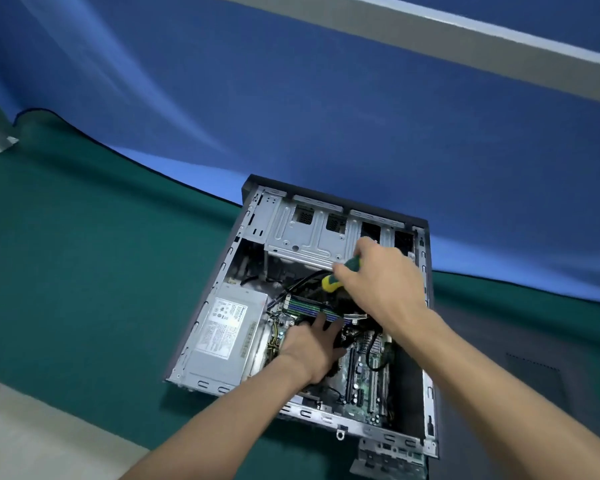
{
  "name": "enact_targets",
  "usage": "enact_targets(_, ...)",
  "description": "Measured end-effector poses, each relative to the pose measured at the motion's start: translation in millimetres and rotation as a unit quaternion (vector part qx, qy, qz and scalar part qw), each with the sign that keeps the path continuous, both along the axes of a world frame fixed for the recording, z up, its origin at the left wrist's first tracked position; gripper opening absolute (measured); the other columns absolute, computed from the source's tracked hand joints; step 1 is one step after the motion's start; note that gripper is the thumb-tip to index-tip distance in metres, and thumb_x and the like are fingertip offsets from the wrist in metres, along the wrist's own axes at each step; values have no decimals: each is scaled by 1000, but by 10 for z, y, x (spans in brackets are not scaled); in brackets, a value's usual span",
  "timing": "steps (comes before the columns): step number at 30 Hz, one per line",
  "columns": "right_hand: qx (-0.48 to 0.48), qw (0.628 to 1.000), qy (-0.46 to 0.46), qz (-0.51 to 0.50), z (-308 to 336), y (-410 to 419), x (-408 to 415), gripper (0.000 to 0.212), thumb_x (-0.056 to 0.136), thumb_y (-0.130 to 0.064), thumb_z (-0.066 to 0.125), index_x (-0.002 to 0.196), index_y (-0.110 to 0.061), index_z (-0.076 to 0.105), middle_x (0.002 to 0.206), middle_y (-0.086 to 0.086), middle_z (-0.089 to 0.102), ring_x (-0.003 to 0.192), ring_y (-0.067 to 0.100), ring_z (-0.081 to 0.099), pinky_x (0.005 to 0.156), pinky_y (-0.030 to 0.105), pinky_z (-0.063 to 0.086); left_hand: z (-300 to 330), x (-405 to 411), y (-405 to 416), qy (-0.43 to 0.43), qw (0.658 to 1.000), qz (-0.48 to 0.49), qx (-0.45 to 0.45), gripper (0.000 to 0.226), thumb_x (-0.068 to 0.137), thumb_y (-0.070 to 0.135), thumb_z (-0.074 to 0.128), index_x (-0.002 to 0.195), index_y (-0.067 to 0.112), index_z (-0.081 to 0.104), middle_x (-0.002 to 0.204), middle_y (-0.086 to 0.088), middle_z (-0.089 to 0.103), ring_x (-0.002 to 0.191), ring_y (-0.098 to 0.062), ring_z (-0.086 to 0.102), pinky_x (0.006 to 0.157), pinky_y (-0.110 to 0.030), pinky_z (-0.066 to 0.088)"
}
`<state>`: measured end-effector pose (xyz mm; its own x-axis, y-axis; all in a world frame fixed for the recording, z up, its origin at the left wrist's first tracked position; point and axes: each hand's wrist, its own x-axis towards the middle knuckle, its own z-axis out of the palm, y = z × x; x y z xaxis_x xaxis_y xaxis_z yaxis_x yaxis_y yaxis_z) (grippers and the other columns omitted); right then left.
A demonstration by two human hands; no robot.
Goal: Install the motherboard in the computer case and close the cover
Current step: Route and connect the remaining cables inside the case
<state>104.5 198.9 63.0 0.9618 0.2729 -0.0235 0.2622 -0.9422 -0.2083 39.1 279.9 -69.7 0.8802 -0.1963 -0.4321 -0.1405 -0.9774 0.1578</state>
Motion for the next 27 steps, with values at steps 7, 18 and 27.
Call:
enact_targets(7,4,993,-86,-79,268,-333,-148,26,75,-41,56,70,-16,51,52,-1,51,54,21,44,46,25,21,45,241,184,10,996,7,-93,50,85,34,65,132,26,49,123,-6,61,111,-28,59,87,-34,46)
enact_targets(18,3,992,-51,-114,227,-568,-387,26,73,-41,57,68,-16,55,50,-2,50,54,20,48,45,24,26,100,634,513,100,990,-22,-94,58,76,49,72,127,26,58,130,3,58,119,-19,53,85,-29,40)
enact_targets(27,33,998,19,-49,-13,-332,-472,26,77,-42,57,66,-19,52,42,-3,42,47,6,41,43,23,25,88,715,523,212,956,55,-198,53,74,23,80,123,12,62,71,-1,62,43,-20,59,42,-27,51)
